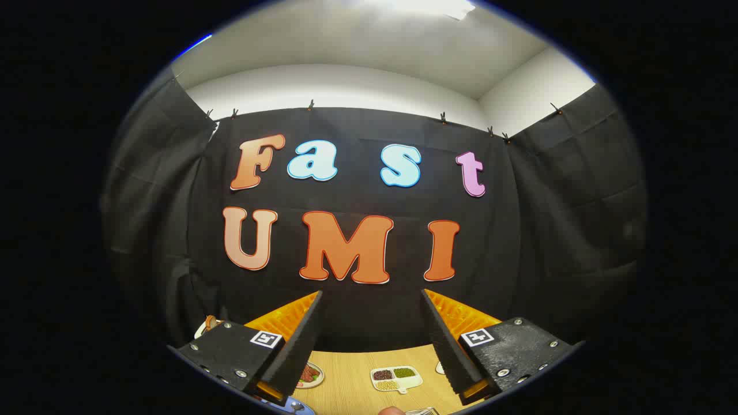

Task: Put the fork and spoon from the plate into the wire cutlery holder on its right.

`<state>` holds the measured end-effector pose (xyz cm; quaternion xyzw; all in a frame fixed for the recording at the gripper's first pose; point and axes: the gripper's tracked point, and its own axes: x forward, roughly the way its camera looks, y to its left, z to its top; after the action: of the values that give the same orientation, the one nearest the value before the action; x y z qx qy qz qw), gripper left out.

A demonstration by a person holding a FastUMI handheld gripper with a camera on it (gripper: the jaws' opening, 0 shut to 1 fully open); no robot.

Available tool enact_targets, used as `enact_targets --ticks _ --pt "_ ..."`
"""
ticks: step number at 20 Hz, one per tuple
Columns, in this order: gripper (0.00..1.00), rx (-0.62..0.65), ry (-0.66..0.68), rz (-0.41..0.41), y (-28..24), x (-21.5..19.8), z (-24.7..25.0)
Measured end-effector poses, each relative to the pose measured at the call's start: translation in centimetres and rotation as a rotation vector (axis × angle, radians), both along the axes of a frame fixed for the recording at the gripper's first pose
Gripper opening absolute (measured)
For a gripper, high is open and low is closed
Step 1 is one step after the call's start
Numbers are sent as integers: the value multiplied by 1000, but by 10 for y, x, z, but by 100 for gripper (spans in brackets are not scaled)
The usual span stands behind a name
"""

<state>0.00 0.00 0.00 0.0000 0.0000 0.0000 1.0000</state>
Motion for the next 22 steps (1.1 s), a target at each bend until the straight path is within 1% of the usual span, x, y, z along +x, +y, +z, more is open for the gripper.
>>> enact_targets --ticks 8,18,22 --pt "97 17 -2 -7 -3 7 -2" --pt "97 13 -5 4 2 6 -2" --pt "97 21 32 25 14 3 -18"
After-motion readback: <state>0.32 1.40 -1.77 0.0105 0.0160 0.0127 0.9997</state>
